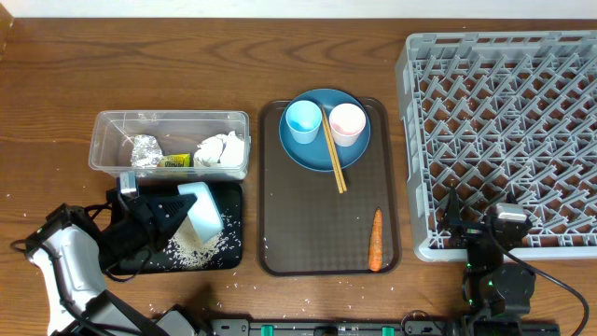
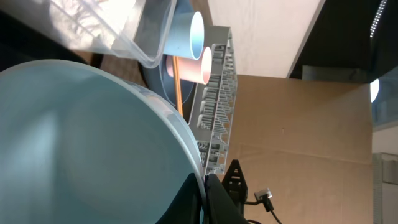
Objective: Sort waste into correct bins and load items into the dishwasher rack
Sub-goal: 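Carry the empty bowl back and set it on the brown tray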
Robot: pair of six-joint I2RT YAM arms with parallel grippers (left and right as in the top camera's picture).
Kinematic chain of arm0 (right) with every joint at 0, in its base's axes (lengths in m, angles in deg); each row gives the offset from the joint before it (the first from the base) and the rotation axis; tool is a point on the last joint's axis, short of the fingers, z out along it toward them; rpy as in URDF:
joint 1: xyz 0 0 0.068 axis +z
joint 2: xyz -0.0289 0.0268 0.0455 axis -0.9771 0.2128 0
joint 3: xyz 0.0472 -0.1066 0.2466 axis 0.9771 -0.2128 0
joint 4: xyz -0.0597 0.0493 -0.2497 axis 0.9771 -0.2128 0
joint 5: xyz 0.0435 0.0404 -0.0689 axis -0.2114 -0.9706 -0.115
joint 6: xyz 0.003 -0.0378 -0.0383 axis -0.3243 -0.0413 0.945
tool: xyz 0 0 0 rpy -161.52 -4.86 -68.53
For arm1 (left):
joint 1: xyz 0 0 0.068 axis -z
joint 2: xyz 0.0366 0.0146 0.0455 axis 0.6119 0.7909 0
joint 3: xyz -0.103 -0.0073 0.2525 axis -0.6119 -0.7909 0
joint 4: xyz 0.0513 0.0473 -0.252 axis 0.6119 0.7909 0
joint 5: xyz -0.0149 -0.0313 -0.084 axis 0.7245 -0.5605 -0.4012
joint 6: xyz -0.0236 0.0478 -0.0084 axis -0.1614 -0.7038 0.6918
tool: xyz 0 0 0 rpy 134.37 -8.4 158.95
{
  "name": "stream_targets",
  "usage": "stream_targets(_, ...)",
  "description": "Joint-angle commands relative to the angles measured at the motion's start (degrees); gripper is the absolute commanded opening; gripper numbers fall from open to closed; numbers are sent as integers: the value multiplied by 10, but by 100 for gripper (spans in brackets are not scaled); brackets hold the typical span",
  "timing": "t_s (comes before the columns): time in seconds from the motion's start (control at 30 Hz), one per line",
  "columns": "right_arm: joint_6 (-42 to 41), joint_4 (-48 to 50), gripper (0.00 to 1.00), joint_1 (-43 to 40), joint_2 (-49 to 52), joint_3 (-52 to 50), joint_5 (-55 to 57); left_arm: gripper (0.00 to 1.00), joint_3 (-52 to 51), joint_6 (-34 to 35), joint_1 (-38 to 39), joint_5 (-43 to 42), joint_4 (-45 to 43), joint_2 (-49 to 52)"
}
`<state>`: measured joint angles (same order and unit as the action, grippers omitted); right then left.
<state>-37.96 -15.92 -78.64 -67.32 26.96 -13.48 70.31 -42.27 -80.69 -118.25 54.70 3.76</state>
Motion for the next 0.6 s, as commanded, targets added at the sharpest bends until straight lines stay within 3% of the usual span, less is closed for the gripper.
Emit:
stream_targets(0.0, -2, -2, 99, -3, 0, -1, 0, 6, 9, -7, 0, 10, 12, -16)
stream_targets(0.3, -2, -2, 99, -3, 0, -1, 0, 6, 43, 12, 7, 52, 38, -110)
stream_targets(0.47, -2, -2, 99, -3, 0, -1, 0, 6, 43, 71, 43, 111, 23, -169)
stream_targets(0.57, -2, -2, 99, -3, 0, -1, 0, 6, 43, 144, 75, 151, -14, -202)
